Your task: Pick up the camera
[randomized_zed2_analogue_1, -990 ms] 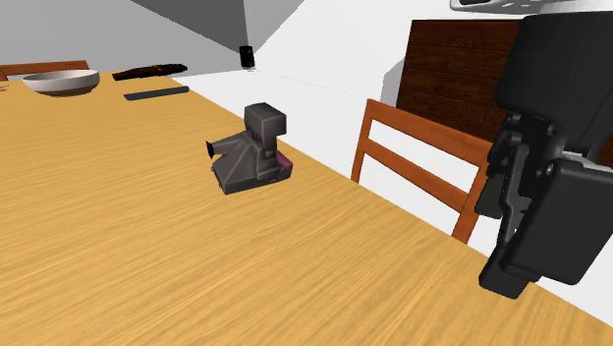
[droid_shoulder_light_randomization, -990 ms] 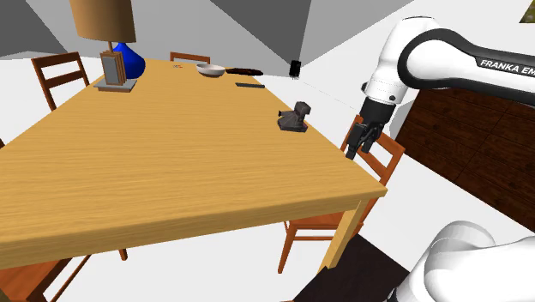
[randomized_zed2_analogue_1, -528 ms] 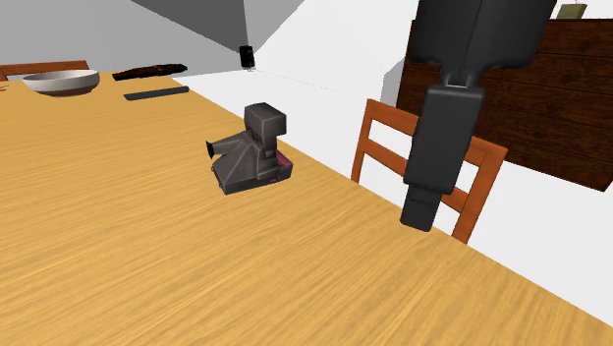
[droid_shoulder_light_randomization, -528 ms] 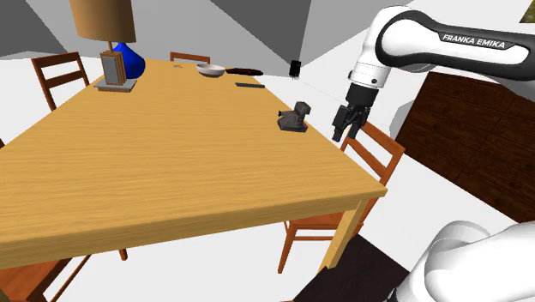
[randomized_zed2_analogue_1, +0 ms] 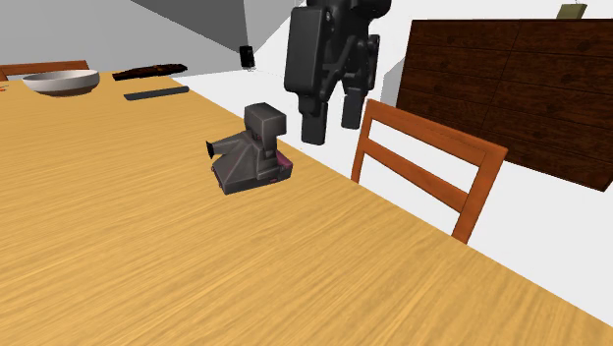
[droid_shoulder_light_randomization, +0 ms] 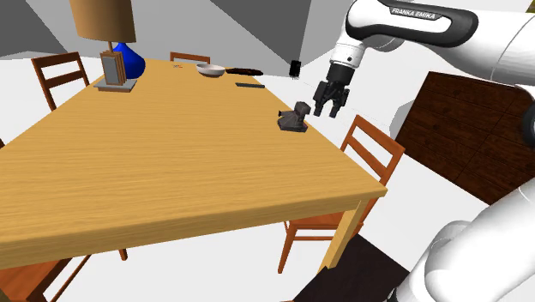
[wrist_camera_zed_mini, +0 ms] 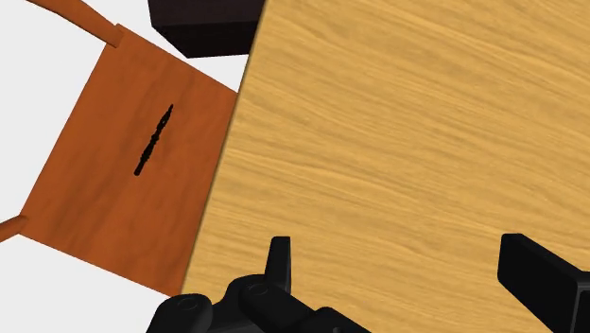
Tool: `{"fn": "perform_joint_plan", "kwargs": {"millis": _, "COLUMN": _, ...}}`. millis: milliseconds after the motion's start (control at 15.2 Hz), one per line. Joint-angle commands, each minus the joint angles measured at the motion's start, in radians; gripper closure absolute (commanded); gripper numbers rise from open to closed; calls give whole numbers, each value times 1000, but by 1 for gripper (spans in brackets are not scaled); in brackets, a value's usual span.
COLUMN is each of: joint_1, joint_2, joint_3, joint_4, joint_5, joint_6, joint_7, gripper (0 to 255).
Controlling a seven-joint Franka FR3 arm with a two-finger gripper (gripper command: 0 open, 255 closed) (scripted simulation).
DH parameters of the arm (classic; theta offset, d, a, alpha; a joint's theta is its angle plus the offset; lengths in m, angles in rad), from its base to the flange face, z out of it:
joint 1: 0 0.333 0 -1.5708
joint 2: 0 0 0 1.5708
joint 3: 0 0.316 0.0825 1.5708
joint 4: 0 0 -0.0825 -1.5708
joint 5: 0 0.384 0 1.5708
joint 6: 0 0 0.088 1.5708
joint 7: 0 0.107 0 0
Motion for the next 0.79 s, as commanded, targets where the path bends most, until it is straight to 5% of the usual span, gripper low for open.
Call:
{"fn": "perform_joint_plan", "kwargs": {"millis": 0, "joint_1": -4, "joint_2": 93, "joint_3": -21, "joint_4": 113, "joint_5": 33, "joint_6": -34, "joint_7": -16, "gripper": 0}}
{"fn": "perform_joint_plan", "kwargs": {"millis": 396, "joint_1": -61, "joint_2": 417, "joint_3": -71, "joint_4": 561, "joint_5": 171, "joint_6": -207, "joint_7": -47, "gripper": 0}}
{"fn": "perform_joint_plan", "kwargs": {"millis": 726, "joint_1": -50, "joint_2": 374, "joint_3": -65, "joint_4": 432, "joint_5": 153, "joint_6": -120, "joint_7": -59, "gripper": 0}}
